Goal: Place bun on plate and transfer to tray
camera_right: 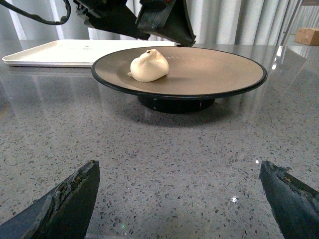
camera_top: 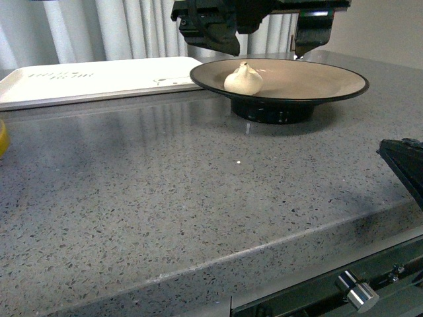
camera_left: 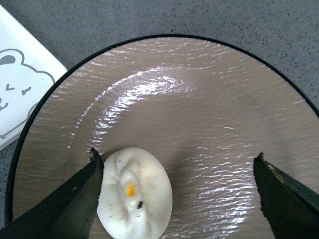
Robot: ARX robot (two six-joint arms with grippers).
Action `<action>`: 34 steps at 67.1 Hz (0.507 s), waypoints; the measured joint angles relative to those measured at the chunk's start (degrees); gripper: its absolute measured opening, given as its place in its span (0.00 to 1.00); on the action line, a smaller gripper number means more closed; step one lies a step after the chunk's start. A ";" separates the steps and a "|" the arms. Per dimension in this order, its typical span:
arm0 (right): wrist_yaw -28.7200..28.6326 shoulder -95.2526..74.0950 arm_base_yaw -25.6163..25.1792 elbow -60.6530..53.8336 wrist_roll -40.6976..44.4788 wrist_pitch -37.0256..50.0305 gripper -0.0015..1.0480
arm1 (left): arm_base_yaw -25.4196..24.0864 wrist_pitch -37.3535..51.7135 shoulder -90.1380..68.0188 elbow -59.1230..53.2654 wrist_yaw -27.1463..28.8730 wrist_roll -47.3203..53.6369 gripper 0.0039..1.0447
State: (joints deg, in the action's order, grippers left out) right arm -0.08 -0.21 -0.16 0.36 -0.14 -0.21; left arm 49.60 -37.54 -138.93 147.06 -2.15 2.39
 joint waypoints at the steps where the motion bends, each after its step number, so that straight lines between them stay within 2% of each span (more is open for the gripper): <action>1: 0.00 0.00 0.00 0.00 0.00 0.00 0.92 | 0.00 0.00 0.00 0.15 -0.02 -0.02 0.92; 4: 0.00 0.00 0.00 0.00 0.02 0.00 0.92 | 0.02 -0.09 0.00 0.66 0.00 -0.15 0.96; 20: 0.00 0.00 0.00 0.00 0.02 0.00 0.92 | 0.02 1.09 0.57 0.46 0.15 -1.46 0.94; 26: 0.00 0.00 0.00 0.00 0.00 0.00 0.92 | 0.02 3.61 2.67 -3.04 1.05 -2.34 0.94; 34: 0.02 0.00 0.00 0.00 0.02 0.00 0.92 | -0.04 10.99 10.36 -14.34 4.63 -3.30 0.94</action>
State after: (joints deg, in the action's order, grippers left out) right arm -0.05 -0.21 -0.16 0.36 -0.12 -0.21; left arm 49.56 -26.55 -128.57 132.73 2.48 -0.91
